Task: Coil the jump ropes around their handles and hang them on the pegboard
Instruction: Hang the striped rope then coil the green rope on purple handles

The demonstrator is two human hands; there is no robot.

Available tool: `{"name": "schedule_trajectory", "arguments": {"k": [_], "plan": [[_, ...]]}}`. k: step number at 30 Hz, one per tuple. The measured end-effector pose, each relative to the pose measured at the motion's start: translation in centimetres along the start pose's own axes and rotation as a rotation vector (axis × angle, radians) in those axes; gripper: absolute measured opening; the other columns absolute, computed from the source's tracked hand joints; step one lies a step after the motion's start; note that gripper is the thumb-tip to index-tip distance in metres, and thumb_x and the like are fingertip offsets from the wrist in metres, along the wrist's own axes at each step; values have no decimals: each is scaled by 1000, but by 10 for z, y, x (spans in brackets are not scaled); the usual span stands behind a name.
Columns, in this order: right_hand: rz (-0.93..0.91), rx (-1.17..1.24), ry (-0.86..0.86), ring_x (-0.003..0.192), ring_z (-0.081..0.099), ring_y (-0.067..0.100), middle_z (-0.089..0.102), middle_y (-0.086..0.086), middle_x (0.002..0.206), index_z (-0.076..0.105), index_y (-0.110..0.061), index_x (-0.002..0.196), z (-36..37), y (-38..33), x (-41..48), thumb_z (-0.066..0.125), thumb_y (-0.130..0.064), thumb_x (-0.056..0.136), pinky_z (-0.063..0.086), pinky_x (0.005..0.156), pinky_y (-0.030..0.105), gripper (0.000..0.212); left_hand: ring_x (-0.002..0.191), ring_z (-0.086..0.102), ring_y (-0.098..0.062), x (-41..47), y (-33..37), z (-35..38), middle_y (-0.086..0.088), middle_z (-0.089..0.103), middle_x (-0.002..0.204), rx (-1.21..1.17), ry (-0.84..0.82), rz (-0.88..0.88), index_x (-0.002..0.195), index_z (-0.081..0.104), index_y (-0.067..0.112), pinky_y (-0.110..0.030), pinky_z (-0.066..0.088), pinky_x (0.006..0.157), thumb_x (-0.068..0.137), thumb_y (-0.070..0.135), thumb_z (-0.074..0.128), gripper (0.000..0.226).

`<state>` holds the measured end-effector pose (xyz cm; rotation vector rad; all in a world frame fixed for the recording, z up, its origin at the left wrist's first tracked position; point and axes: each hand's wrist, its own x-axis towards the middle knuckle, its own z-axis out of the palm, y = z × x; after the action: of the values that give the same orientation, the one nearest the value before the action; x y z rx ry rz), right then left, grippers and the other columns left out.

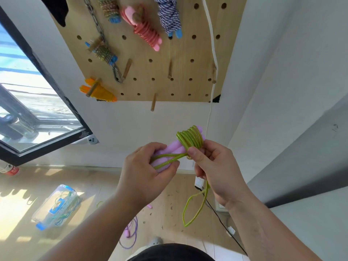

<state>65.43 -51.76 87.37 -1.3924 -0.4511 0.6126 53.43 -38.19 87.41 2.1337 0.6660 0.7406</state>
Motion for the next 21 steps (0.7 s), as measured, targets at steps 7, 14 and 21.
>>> {"name": "schedule_trajectory", "arguments": {"k": [7, 14, 21], "plan": [[27, -52, -16, 50, 48, 15, 57, -2, 77, 67, -13, 124, 53, -4, 18, 73, -6, 88, 39, 48, 20, 37, 61, 57, -25, 23, -24, -35, -9, 69, 74, -616, -173, -477, 87, 75, 15, -37, 45, 54, 79, 31, 77, 19], [37, -125, 95, 50, 53, 17, 65, -2, 98, 62, -17, 123, 99, 2, 31, 85, -19, 74, 41, 48, 23, 55, 55, 51, -27, 36, -59, -66, -24, 65, 80, -1003, -301, -685, 96, 70, 0, -29, 35, 45, 79, 32, 69, 36], [44, -342, 63, 52, 55, 16, 73, -2, 105, 63, -29, 125, 125, 7, 44, 87, -23, 78, 48, 56, 34, 53, 49, 46, -24, 35, -79, -81, -27, 60, 80, -1205, -407, -868, 111, 69, 7, -23, 31, 39, 77, 38, 64, 46]]}}
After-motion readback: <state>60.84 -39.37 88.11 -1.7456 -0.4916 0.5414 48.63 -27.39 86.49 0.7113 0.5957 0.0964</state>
